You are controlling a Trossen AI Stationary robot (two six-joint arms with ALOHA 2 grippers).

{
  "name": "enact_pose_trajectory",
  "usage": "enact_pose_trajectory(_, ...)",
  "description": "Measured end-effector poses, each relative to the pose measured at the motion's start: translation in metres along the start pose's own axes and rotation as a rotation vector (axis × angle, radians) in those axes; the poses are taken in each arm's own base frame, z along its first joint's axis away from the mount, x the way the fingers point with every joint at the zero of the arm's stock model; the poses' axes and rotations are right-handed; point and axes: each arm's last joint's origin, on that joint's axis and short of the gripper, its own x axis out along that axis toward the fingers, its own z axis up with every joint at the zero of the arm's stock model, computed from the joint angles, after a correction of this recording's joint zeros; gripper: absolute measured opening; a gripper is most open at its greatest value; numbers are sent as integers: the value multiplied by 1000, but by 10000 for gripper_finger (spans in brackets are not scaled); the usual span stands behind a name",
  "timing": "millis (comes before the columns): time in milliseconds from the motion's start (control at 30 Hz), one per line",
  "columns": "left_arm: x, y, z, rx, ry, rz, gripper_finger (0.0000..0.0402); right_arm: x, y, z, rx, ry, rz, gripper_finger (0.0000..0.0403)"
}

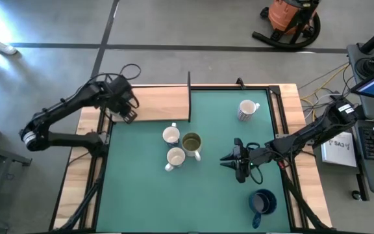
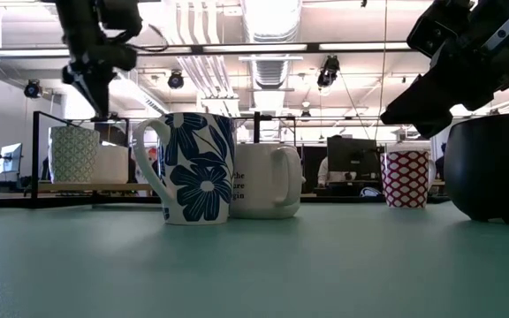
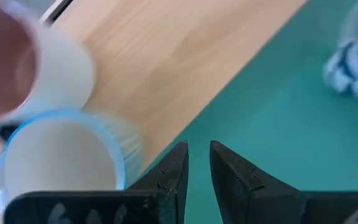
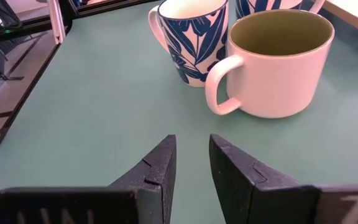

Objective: Place coffee mugs
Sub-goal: Put the top blue patterned mug on the shelf

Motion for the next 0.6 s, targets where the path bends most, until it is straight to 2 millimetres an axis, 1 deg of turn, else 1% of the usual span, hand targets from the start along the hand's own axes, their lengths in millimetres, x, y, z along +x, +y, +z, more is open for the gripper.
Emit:
enact_pose_trajectory(100, 3, -20, 5, 81, -27, -40, 49, 0, 0, 0, 0, 0, 0, 86)
enact_pose_trajectory(267, 9, -71, 7, 237, -70, -140, 49, 0, 0, 0, 0, 0, 0, 86)
enact_pose_trajectory(467, 17, -124, -5, 407, -95, -143, 49, 0, 0, 0, 0, 0, 1, 86)
enact_pose_trajectory(600, 23, -152, -12, 527, -119, -153, 49, 0, 0, 0, 0, 0, 0, 86)
